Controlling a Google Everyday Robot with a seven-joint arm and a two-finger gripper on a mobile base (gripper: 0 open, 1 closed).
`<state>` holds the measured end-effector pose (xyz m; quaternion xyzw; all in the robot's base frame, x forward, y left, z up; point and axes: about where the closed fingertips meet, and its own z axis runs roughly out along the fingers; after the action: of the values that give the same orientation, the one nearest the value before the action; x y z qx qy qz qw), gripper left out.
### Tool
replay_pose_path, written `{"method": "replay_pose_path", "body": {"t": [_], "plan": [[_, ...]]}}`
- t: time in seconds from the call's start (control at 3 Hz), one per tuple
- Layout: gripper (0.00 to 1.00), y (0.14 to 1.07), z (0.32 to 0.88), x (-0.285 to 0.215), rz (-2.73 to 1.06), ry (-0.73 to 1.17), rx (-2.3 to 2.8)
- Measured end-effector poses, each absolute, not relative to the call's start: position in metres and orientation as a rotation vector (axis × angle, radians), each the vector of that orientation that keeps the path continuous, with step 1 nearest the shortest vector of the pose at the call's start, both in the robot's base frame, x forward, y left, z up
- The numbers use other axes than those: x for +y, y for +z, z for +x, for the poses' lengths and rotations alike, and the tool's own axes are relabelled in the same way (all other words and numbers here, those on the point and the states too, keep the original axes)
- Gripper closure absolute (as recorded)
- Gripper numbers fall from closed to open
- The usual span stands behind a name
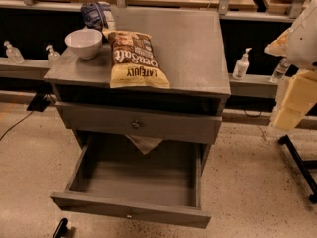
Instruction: Place brown chip bag into middle drawer
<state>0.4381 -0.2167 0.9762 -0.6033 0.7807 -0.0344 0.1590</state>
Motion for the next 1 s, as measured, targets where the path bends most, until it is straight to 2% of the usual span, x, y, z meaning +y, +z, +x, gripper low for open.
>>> {"method": "replay_pose_path", "body": {"t": [0.33, 0.67, 1.0], "plan": [[0.0, 0.976, 0.438, -0.216, -1.725, -0.098, 2.231], [0.0, 0.988, 0.476, -0.176, -1.696, -0.012, 2.144], [0.0, 1.013, 0.53, -0.109, -1.669, 0.117, 2.02]]}}
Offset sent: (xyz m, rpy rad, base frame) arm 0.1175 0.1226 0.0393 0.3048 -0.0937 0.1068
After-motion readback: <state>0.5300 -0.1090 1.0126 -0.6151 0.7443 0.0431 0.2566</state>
